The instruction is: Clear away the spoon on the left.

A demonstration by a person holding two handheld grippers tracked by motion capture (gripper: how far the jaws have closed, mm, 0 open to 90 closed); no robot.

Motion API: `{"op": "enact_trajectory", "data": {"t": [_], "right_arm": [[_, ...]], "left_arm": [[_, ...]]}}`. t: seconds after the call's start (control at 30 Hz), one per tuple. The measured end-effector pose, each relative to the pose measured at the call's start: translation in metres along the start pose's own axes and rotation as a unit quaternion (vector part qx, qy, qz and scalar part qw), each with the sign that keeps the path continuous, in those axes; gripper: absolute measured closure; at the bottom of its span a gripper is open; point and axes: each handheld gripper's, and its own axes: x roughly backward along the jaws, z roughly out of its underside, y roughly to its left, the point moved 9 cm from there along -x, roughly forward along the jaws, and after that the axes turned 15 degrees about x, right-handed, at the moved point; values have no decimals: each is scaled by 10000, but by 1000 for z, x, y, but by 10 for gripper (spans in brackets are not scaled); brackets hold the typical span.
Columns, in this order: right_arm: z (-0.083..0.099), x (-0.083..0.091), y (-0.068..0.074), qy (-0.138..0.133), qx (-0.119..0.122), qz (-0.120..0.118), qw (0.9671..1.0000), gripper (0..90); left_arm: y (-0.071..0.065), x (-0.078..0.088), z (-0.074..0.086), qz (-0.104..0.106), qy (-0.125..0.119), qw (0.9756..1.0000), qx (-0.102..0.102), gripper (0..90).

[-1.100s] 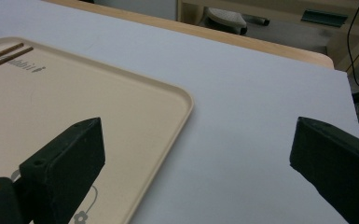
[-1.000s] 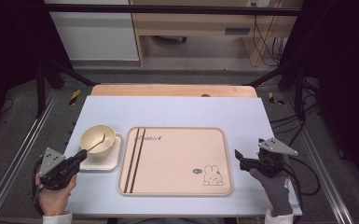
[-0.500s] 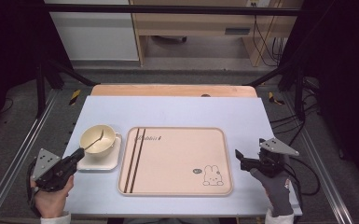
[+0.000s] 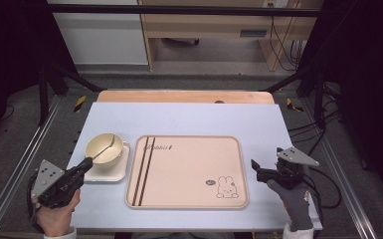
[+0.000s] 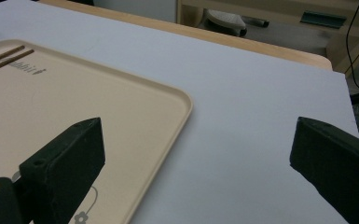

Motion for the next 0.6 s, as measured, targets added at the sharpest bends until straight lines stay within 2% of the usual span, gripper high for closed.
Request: {"op": "enact_trajectory", "data": {"t": [0.4,0.6], "right_arm": [[0,1,0,-7,-14,1,10000,33],[-1,1,0,-16,-22,-1,10000,34]], "left_arm": [[-23,-3,-3,236,-26,9996,-160,888],[-34,-8,0,358,42,9991,-232,889]]}}
